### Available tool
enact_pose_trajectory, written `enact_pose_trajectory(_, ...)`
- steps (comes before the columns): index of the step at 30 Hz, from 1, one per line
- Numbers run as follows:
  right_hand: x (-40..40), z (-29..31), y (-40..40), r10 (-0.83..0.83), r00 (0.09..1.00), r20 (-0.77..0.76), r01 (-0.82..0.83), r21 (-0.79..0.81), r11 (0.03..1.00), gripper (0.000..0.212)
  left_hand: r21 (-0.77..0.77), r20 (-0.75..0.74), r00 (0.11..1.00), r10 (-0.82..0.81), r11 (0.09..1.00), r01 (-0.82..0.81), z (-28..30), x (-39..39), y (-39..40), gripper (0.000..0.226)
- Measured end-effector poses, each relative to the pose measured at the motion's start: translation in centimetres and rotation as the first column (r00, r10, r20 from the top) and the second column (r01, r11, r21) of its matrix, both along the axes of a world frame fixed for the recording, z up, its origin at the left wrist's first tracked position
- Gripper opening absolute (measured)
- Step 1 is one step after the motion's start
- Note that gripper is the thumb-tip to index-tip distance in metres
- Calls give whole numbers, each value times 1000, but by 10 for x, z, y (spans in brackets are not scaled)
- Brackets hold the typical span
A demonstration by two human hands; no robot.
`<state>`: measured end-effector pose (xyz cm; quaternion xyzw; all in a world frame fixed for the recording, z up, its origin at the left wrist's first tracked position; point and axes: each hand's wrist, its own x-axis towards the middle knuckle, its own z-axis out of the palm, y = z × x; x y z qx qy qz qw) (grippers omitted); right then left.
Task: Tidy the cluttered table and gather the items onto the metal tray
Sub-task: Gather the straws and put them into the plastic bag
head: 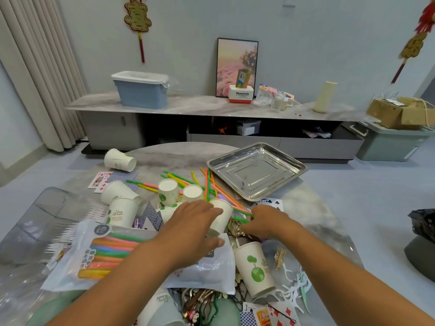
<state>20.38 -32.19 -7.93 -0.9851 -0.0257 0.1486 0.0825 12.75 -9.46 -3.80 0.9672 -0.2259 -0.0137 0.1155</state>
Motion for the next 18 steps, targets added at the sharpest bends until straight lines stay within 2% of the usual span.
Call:
enact_pose_trajectory(8, 7, -7, -24, 112, 968, 225, -86, -124, 989, 38, 264, -68, 995, -74, 960, 89, -20, 26, -21, 64)
enact_pose_trajectory(11, 8, -11, -29, 77, 984, 162, -65, -82, 995, 40, 277, -63, 995, -72, 957, 87, -23, 26, -23, 63)
enact_pose_trajectory(16, 13, -13, -28, 17, 998, 66, -12, -70, 997, 26, 242, -65, 996, -59, 968, 73, -22, 20, -21, 62)
enact_pose_trajectory(18, 14, -10, -25, 30, 999, 34, -27, -82, 996, 27, 222, -58, 997, -48, 973, 60, -20, 18, -20, 62)
